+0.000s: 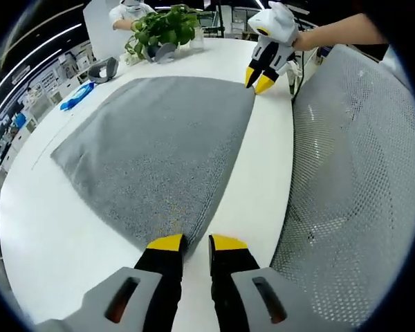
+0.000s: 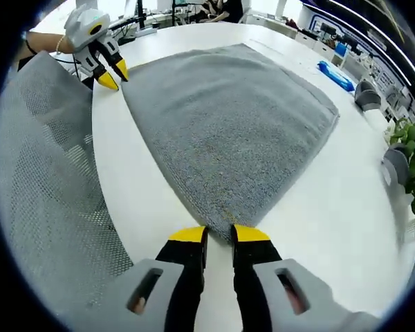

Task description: Fold the towel on the table until its edges align and the towel forms a compact rectangular stack.

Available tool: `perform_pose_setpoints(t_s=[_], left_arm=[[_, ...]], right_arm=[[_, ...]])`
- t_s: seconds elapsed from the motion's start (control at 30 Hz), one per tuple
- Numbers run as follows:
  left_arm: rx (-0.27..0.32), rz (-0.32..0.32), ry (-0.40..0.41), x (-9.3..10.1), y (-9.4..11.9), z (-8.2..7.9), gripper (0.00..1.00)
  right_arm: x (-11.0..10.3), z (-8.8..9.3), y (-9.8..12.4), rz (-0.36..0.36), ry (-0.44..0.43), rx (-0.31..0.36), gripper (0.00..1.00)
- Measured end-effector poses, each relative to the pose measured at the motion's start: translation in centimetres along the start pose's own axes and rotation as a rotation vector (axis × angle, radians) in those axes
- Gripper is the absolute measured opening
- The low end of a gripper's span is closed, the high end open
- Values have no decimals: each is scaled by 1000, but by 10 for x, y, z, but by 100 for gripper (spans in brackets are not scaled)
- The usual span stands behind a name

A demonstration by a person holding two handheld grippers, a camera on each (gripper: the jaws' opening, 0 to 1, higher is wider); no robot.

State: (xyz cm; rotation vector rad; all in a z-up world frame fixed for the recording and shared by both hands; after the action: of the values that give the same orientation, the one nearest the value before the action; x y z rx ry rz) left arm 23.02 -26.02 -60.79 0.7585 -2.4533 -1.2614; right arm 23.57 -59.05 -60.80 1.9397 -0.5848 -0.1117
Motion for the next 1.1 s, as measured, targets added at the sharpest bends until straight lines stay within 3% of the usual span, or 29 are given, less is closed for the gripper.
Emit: perform_pose_setpoints(t_s=[0.17,0.23,0.37,0.5,0.73,1.1], left_arm=[[38,-44,-6,-1,3,3,7],[46,-51,-10,0,2,3,7],[26,-80,-77,1,3,2,4],[14,-85,-42,-1,4,0,3],[-5,-98,-39,0,9,-2,2],[25,-128,-4,-4,32,-15,2]], right_arm=[[-1,4,0,53,-35,31,7],[-2,7,1,75,-6,32,4],[-1,5,0,73,40,17,2],[-1,3,0,68,62,-6,1],[1,0,5,14,-71,2,0],[-5,-10,23,35,-75,34,0]])
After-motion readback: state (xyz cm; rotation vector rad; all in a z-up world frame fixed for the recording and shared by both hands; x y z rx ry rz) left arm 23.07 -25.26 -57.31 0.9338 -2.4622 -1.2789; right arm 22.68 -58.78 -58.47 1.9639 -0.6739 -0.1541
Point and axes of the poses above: the point that each gripper's makers call its tool centre point, and the gripper's own axes: y roughly backward along the fingers, x roughly to its right, z roughly out of its underside, the point moved 6 cm from there along y, roughly backward along the fingers, and after that the axes turned 10 degrees about y, right-handed, at the moved point
